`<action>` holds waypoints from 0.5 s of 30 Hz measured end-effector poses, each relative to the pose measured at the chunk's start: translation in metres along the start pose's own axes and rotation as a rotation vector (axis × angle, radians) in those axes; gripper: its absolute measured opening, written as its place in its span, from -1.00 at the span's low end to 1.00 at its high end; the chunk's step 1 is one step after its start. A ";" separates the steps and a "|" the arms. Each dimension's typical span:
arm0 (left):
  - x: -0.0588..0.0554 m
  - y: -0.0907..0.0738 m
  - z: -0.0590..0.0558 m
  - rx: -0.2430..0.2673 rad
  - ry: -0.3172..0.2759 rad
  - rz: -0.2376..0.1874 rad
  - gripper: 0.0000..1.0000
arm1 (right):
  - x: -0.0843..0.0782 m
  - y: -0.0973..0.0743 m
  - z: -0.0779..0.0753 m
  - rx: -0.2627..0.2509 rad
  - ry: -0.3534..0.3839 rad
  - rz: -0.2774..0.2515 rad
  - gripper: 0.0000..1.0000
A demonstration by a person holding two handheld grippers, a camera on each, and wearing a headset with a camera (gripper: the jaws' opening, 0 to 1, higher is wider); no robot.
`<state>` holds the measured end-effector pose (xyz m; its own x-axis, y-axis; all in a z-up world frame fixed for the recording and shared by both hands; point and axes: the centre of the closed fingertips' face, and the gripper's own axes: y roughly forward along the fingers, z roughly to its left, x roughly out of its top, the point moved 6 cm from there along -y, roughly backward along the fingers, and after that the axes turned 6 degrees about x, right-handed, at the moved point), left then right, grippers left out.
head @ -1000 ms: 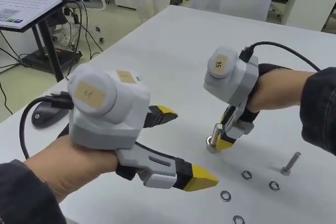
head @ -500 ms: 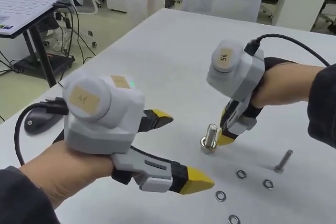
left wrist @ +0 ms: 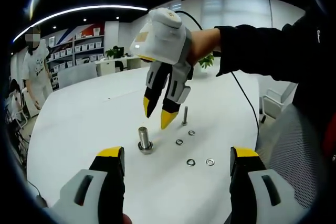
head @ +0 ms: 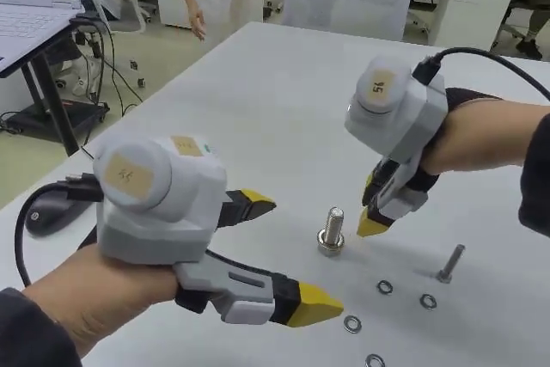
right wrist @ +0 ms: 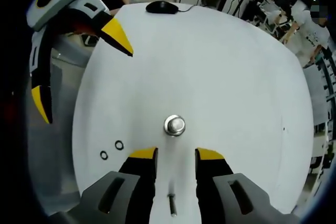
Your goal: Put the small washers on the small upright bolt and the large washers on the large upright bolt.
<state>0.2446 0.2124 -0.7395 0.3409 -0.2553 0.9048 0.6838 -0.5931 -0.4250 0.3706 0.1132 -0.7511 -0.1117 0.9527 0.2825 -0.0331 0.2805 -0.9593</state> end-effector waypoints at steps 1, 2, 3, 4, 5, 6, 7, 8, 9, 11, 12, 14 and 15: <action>0.000 0.000 0.000 0.000 0.000 0.000 0.65 | 0.000 -0.002 0.002 -0.003 0.000 -0.005 -0.42; 0.000 0.000 0.000 0.000 0.000 0.001 0.65 | -0.001 -0.003 0.003 -0.004 0.001 -0.008 -0.42; 0.000 0.000 0.000 0.000 -0.001 0.001 0.65 | -0.001 -0.005 0.004 -0.006 0.001 -0.012 -0.42; 0.000 0.000 0.000 -0.001 -0.001 0.000 0.65 | -0.002 -0.006 0.005 -0.008 0.002 -0.014 -0.42; 0.000 0.000 0.000 -0.001 -0.002 0.000 0.65 | -0.002 -0.007 0.006 -0.010 0.003 -0.016 -0.42; 0.000 0.000 0.000 -0.001 -0.002 0.000 0.65 | -0.003 -0.008 0.006 -0.013 0.003 -0.017 -0.42; 0.000 0.000 0.000 -0.002 -0.001 0.000 0.65 | -0.004 -0.009 0.007 -0.015 0.004 -0.017 -0.42; 0.000 0.000 -0.001 -0.002 -0.001 0.000 0.65 | -0.005 -0.010 0.009 -0.018 0.005 -0.018 -0.42; 0.000 0.000 -0.001 -0.003 0.000 0.000 0.65 | -0.006 -0.011 0.010 -0.020 0.006 -0.020 -0.42; 0.000 0.000 -0.001 -0.004 0.000 0.000 0.65 | -0.009 -0.013 0.012 -0.024 0.009 -0.024 -0.42; 0.000 0.000 -0.002 -0.004 0.001 0.000 0.65 | -0.011 -0.014 0.012 -0.027 0.012 -0.024 -0.42; -0.001 0.000 -0.002 -0.007 0.002 0.001 0.65 | -0.013 -0.015 0.014 -0.030 0.014 -0.024 -0.42; -0.001 0.000 -0.002 -0.007 0.003 0.001 0.65 | -0.016 -0.016 0.016 -0.032 0.018 -0.024 -0.42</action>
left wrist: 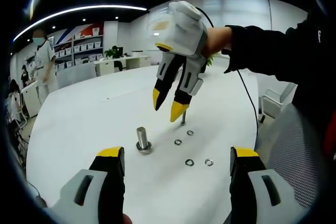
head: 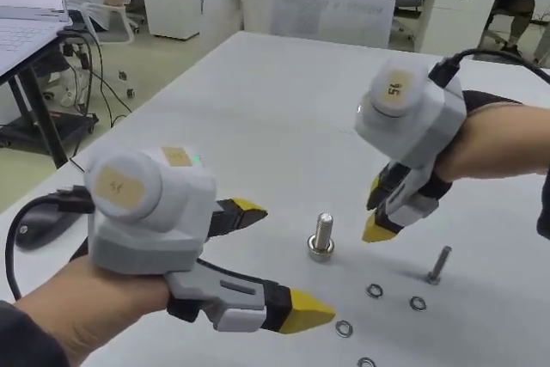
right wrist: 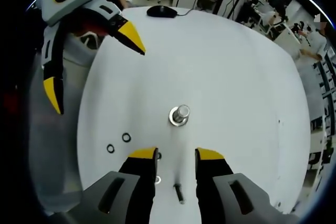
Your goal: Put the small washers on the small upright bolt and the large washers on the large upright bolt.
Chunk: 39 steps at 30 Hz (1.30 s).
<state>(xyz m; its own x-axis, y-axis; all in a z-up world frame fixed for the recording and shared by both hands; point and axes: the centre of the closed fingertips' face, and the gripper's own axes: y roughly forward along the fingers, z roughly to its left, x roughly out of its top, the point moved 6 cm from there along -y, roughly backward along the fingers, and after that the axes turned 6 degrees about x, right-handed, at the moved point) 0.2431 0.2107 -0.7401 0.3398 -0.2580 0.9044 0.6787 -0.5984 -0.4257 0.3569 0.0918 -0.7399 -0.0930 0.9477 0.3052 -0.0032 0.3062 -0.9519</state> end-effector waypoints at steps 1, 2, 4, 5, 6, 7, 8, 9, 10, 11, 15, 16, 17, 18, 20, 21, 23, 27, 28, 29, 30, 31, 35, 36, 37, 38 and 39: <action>0.000 0.000 0.000 -0.002 0.001 0.000 0.65 | -0.001 -0.001 0.001 -0.001 0.003 0.000 -0.42; 0.000 0.000 -0.001 -0.002 0.001 0.000 0.65 | -0.004 -0.002 0.003 -0.002 0.008 -0.001 -0.42; 0.000 0.001 -0.001 -0.004 0.004 0.001 0.65 | -0.007 -0.003 0.004 -0.004 0.012 -0.002 -0.42; 0.000 0.001 -0.001 -0.006 0.004 0.001 0.65 | -0.009 -0.003 0.004 -0.004 0.015 0.000 -0.42; 0.000 0.001 -0.001 -0.007 0.004 0.001 0.65 | -0.011 -0.003 0.006 -0.005 0.015 0.000 -0.42; 0.000 0.001 -0.002 -0.008 0.005 0.002 0.65 | -0.012 -0.004 0.008 -0.005 0.017 0.000 -0.42; 0.000 0.001 -0.002 -0.009 0.005 0.002 0.65 | -0.014 -0.004 0.010 -0.004 0.022 0.002 -0.42; 0.000 0.001 -0.002 -0.010 0.006 0.002 0.65 | -0.016 -0.005 0.011 -0.004 0.025 0.003 -0.42; 0.000 0.001 -0.002 -0.011 0.007 0.003 0.65 | -0.018 -0.005 0.013 -0.005 0.028 0.005 -0.42; 0.000 0.001 -0.002 -0.012 0.008 0.003 0.64 | -0.020 -0.006 0.014 -0.006 0.032 0.006 -0.42; 0.001 0.001 -0.003 -0.018 0.012 0.004 0.64 | -0.026 -0.008 0.018 -0.005 0.057 -0.005 -0.42; 0.001 0.001 -0.004 -0.019 0.012 0.004 0.64 | -0.027 -0.008 0.018 -0.004 0.060 -0.006 -0.42; 0.001 0.001 -0.004 -0.020 0.013 0.003 0.64 | -0.027 -0.008 0.020 -0.004 0.062 -0.007 -0.42; 0.001 0.001 -0.004 -0.021 0.014 0.003 0.64 | -0.028 -0.008 0.022 -0.003 0.066 -0.010 -0.42; 0.001 0.001 -0.004 -0.023 0.016 0.004 0.64 | -0.030 -0.008 0.024 0.000 0.073 -0.017 -0.43; 0.001 0.002 -0.004 -0.024 0.017 0.003 0.64 | -0.030 -0.008 0.025 0.001 0.076 -0.018 -0.43; 0.001 0.002 -0.004 -0.026 0.020 0.003 0.64 | -0.033 -0.008 0.028 0.002 0.083 -0.019 -0.43; 0.001 0.001 -0.005 -0.030 0.022 0.001 0.64 | -0.037 -0.007 0.039 0.010 0.086 -0.010 -0.43; 0.001 0.001 -0.005 -0.031 0.022 0.001 0.64 | -0.037 -0.006 0.042 0.013 0.086 -0.009 -0.43; 0.002 0.001 -0.005 -0.032 0.023 0.000 0.64 | -0.038 -0.006 0.045 0.016 0.087 -0.008 -0.43; 0.002 0.002 -0.006 -0.033 0.023 0.000 0.64 | -0.039 -0.005 0.047 0.019 0.087 -0.007 -0.43; 0.002 0.002 -0.006 -0.036 0.024 0.000 0.64 | -0.040 -0.005 0.050 0.021 0.088 -0.004 -0.43; 0.002 0.002 -0.008 -0.041 0.028 -0.001 0.64 | -0.045 -0.001 0.057 0.036 0.097 0.000 -0.43; 0.002 0.002 -0.008 -0.042 0.029 -0.002 0.64 | -0.045 0.000 0.059 0.039 0.097 0.000 -0.43; 0.002 0.001 -0.008 -0.043 0.030 -0.003 0.64 | -0.045 0.001 0.063 0.043 0.097 0.003 -0.43; 0.002 0.001 -0.009 -0.043 0.030 -0.004 0.64 | -0.045 0.002 0.065 0.045 0.096 0.005 -0.43; 0.002 0.001 -0.009 -0.043 0.030 -0.005 0.64 | -0.045 0.003 0.067 0.049 0.094 0.007 -0.43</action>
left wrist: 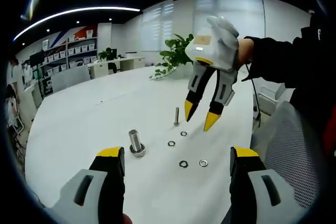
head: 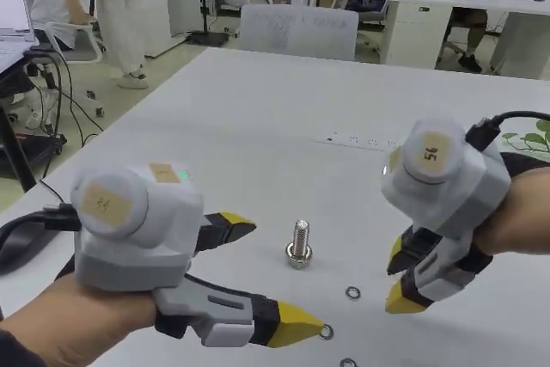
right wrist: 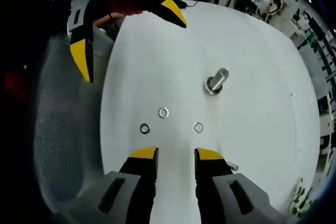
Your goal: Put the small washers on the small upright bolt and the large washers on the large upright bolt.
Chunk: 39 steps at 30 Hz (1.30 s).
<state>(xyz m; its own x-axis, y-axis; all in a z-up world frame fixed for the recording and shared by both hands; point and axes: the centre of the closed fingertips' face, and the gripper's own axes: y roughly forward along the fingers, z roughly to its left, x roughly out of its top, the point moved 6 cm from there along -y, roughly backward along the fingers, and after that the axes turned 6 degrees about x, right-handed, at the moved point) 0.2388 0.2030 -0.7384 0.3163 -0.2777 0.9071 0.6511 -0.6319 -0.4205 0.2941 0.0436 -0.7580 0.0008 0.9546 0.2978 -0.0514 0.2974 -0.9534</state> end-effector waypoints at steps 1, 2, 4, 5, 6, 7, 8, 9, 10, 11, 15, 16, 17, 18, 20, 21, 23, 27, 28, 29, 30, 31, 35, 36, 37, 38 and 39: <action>0.000 0.000 0.000 -0.001 0.001 0.000 0.64 | 0.000 0.001 0.002 0.002 0.001 0.000 -0.43; 0.000 0.000 -0.001 -0.002 0.003 0.001 0.64 | 0.000 0.001 0.003 0.005 0.001 0.000 -0.43; 0.000 0.000 -0.001 -0.005 0.005 0.000 0.64 | 0.000 0.003 0.008 0.010 0.000 0.002 -0.43; 0.000 -0.001 -0.002 -0.006 0.006 -0.001 0.64 | 0.000 0.004 0.011 0.013 -0.002 0.003 -0.43; 0.000 -0.001 -0.002 -0.007 0.007 -0.001 0.64 | 0.000 0.005 0.013 0.016 -0.003 0.004 -0.43; 0.000 -0.001 -0.002 -0.008 0.008 -0.001 0.64 | 0.000 0.007 0.015 0.019 -0.003 0.006 -0.43; 0.000 -0.001 -0.003 -0.010 0.009 -0.002 0.64 | 0.000 0.009 0.019 0.023 -0.006 0.009 -0.43; 0.000 -0.001 -0.003 -0.012 0.010 -0.001 0.64 | 0.000 0.011 0.022 0.027 -0.007 0.011 -0.43; -0.001 -0.002 -0.003 -0.014 0.012 -0.001 0.64 | 0.000 0.012 0.024 0.031 -0.008 0.013 -0.43; -0.001 -0.002 -0.004 -0.016 0.014 0.000 0.64 | 0.000 0.013 0.026 0.034 -0.009 0.014 -0.43; 0.000 -0.002 -0.006 -0.023 0.016 -0.002 0.64 | 0.001 0.020 0.033 0.048 -0.013 0.022 -0.44; 0.000 -0.002 -0.006 -0.023 0.017 -0.003 0.64 | 0.002 0.022 0.035 0.053 -0.016 0.026 -0.44; 0.000 -0.002 -0.006 -0.023 0.017 -0.004 0.64 | 0.002 0.024 0.037 0.058 -0.018 0.029 -0.44; 0.000 -0.003 -0.006 -0.024 0.017 -0.005 0.64 | 0.003 0.026 0.038 0.062 -0.018 0.031 -0.44; 0.000 -0.003 -0.006 -0.025 0.019 -0.007 0.64 | 0.004 0.029 0.039 0.068 -0.021 0.035 -0.44; 0.000 -0.003 -0.006 -0.026 0.019 -0.007 0.64 | 0.004 0.031 0.040 0.070 -0.023 0.041 -0.44; 0.000 -0.004 -0.006 -0.027 0.022 -0.006 0.64 | 0.004 0.034 0.041 0.072 -0.027 0.049 -0.44; 0.000 -0.005 -0.006 -0.028 0.024 -0.006 0.65 | 0.007 0.041 0.044 0.085 -0.030 0.050 -0.45; 0.000 -0.005 -0.006 -0.028 0.024 -0.007 0.65 | 0.008 0.043 0.045 0.090 -0.031 0.051 -0.45; 0.000 -0.005 -0.007 -0.028 0.023 -0.006 0.65 | 0.008 0.045 0.045 0.093 -0.032 0.053 -0.46; -0.001 -0.006 -0.006 -0.027 0.025 -0.006 0.65 | 0.008 0.047 0.046 0.098 -0.033 0.053 -0.46; -0.001 -0.006 -0.006 -0.028 0.024 -0.006 0.65 | 0.009 0.049 0.047 0.101 -0.033 0.053 -0.46; -0.001 -0.007 -0.006 -0.025 0.024 -0.007 0.65 | 0.009 0.054 0.047 0.108 -0.031 0.057 -0.47; -0.001 -0.007 -0.006 -0.025 0.023 -0.008 0.65 | 0.009 0.055 0.046 0.108 -0.030 0.059 -0.47; -0.001 -0.008 -0.006 -0.024 0.022 -0.009 0.65 | 0.009 0.056 0.046 0.107 -0.030 0.061 -0.47; -0.001 -0.008 -0.006 -0.023 0.022 -0.010 0.65 | 0.009 0.057 0.046 0.108 -0.030 0.062 -0.47; -0.001 -0.008 -0.006 -0.021 0.021 -0.009 0.65 | 0.010 0.058 0.046 0.109 -0.031 0.062 -0.48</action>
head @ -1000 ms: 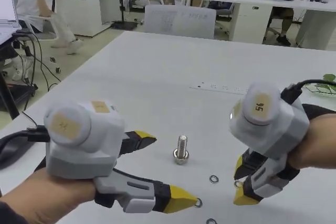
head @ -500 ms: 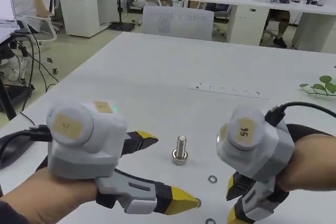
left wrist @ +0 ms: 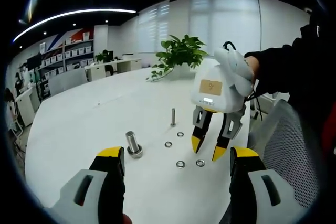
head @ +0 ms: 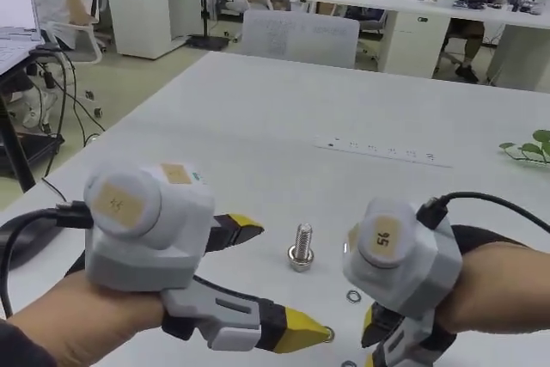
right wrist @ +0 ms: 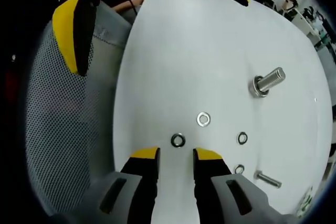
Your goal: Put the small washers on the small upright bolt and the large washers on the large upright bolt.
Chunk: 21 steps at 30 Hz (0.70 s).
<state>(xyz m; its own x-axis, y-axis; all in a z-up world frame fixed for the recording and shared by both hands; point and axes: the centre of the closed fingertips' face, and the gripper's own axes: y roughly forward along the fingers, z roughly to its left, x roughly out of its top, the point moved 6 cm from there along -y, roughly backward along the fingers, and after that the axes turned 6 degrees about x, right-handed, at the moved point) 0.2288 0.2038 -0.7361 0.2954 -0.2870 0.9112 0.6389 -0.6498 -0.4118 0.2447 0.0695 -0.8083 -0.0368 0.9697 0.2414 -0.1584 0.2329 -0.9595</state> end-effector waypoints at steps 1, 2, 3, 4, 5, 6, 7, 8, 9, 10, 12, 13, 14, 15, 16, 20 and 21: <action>0.000 0.000 0.000 0.001 0.001 0.001 0.65 | 0.001 0.001 0.000 0.001 -0.002 0.000 -0.48; -0.001 0.000 0.000 0.001 0.001 0.002 0.65 | 0.001 0.002 0.000 0.001 -0.003 0.002 -0.48; 0.000 0.000 -0.001 0.001 0.001 0.002 0.65 | 0.002 0.004 0.001 0.003 -0.006 0.003 -0.48; 0.000 0.000 -0.001 0.002 0.001 0.003 0.65 | 0.002 0.005 0.001 0.005 -0.010 0.005 -0.49; -0.001 0.000 -0.001 0.002 0.001 0.003 0.65 | 0.002 0.006 0.001 0.006 -0.011 0.007 -0.49; -0.001 0.000 -0.001 0.003 0.001 0.004 0.65 | 0.003 0.007 0.001 0.005 -0.014 0.010 -0.49; -0.001 0.000 -0.001 0.004 0.000 0.004 0.65 | 0.003 0.008 0.001 0.005 -0.018 0.013 -0.49; -0.001 0.000 -0.001 0.004 0.000 0.005 0.65 | 0.003 0.008 0.001 0.004 -0.022 0.015 -0.49; -0.001 0.000 -0.001 0.005 0.000 0.006 0.65 | 0.004 0.009 0.000 0.004 -0.024 0.016 -0.50; -0.001 0.000 -0.001 0.006 -0.001 0.006 0.65 | 0.004 0.009 0.000 0.004 -0.025 0.017 -0.50; -0.002 0.000 -0.001 0.005 -0.001 0.007 0.65 | 0.005 0.010 0.000 0.002 -0.031 0.018 -0.51; -0.002 0.000 -0.001 0.006 -0.002 0.007 0.65 | 0.005 0.010 0.000 0.001 -0.032 0.018 -0.51; -0.002 0.000 0.000 0.006 -0.001 0.007 0.65 | 0.005 0.010 0.000 0.001 -0.033 0.019 -0.51; -0.002 0.000 0.000 0.006 -0.002 0.006 0.65 | 0.006 0.010 -0.001 0.000 -0.035 0.019 -0.52; -0.002 -0.001 0.000 0.006 -0.003 0.005 0.65 | 0.006 0.010 -0.001 -0.002 -0.034 0.020 -0.52; -0.002 -0.001 0.000 0.006 -0.002 0.005 0.65 | 0.006 0.012 -0.002 -0.004 -0.038 0.025 -0.53; -0.002 -0.001 0.000 0.005 -0.002 0.005 0.64 | 0.006 0.012 -0.001 -0.004 -0.039 0.026 -0.53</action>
<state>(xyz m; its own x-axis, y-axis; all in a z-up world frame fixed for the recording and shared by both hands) 0.2275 0.2045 -0.7374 0.2999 -0.2884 0.9093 0.6414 -0.6447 -0.4160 0.2439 0.0785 -0.8190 -0.0788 0.9718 0.2222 -0.1534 0.2084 -0.9659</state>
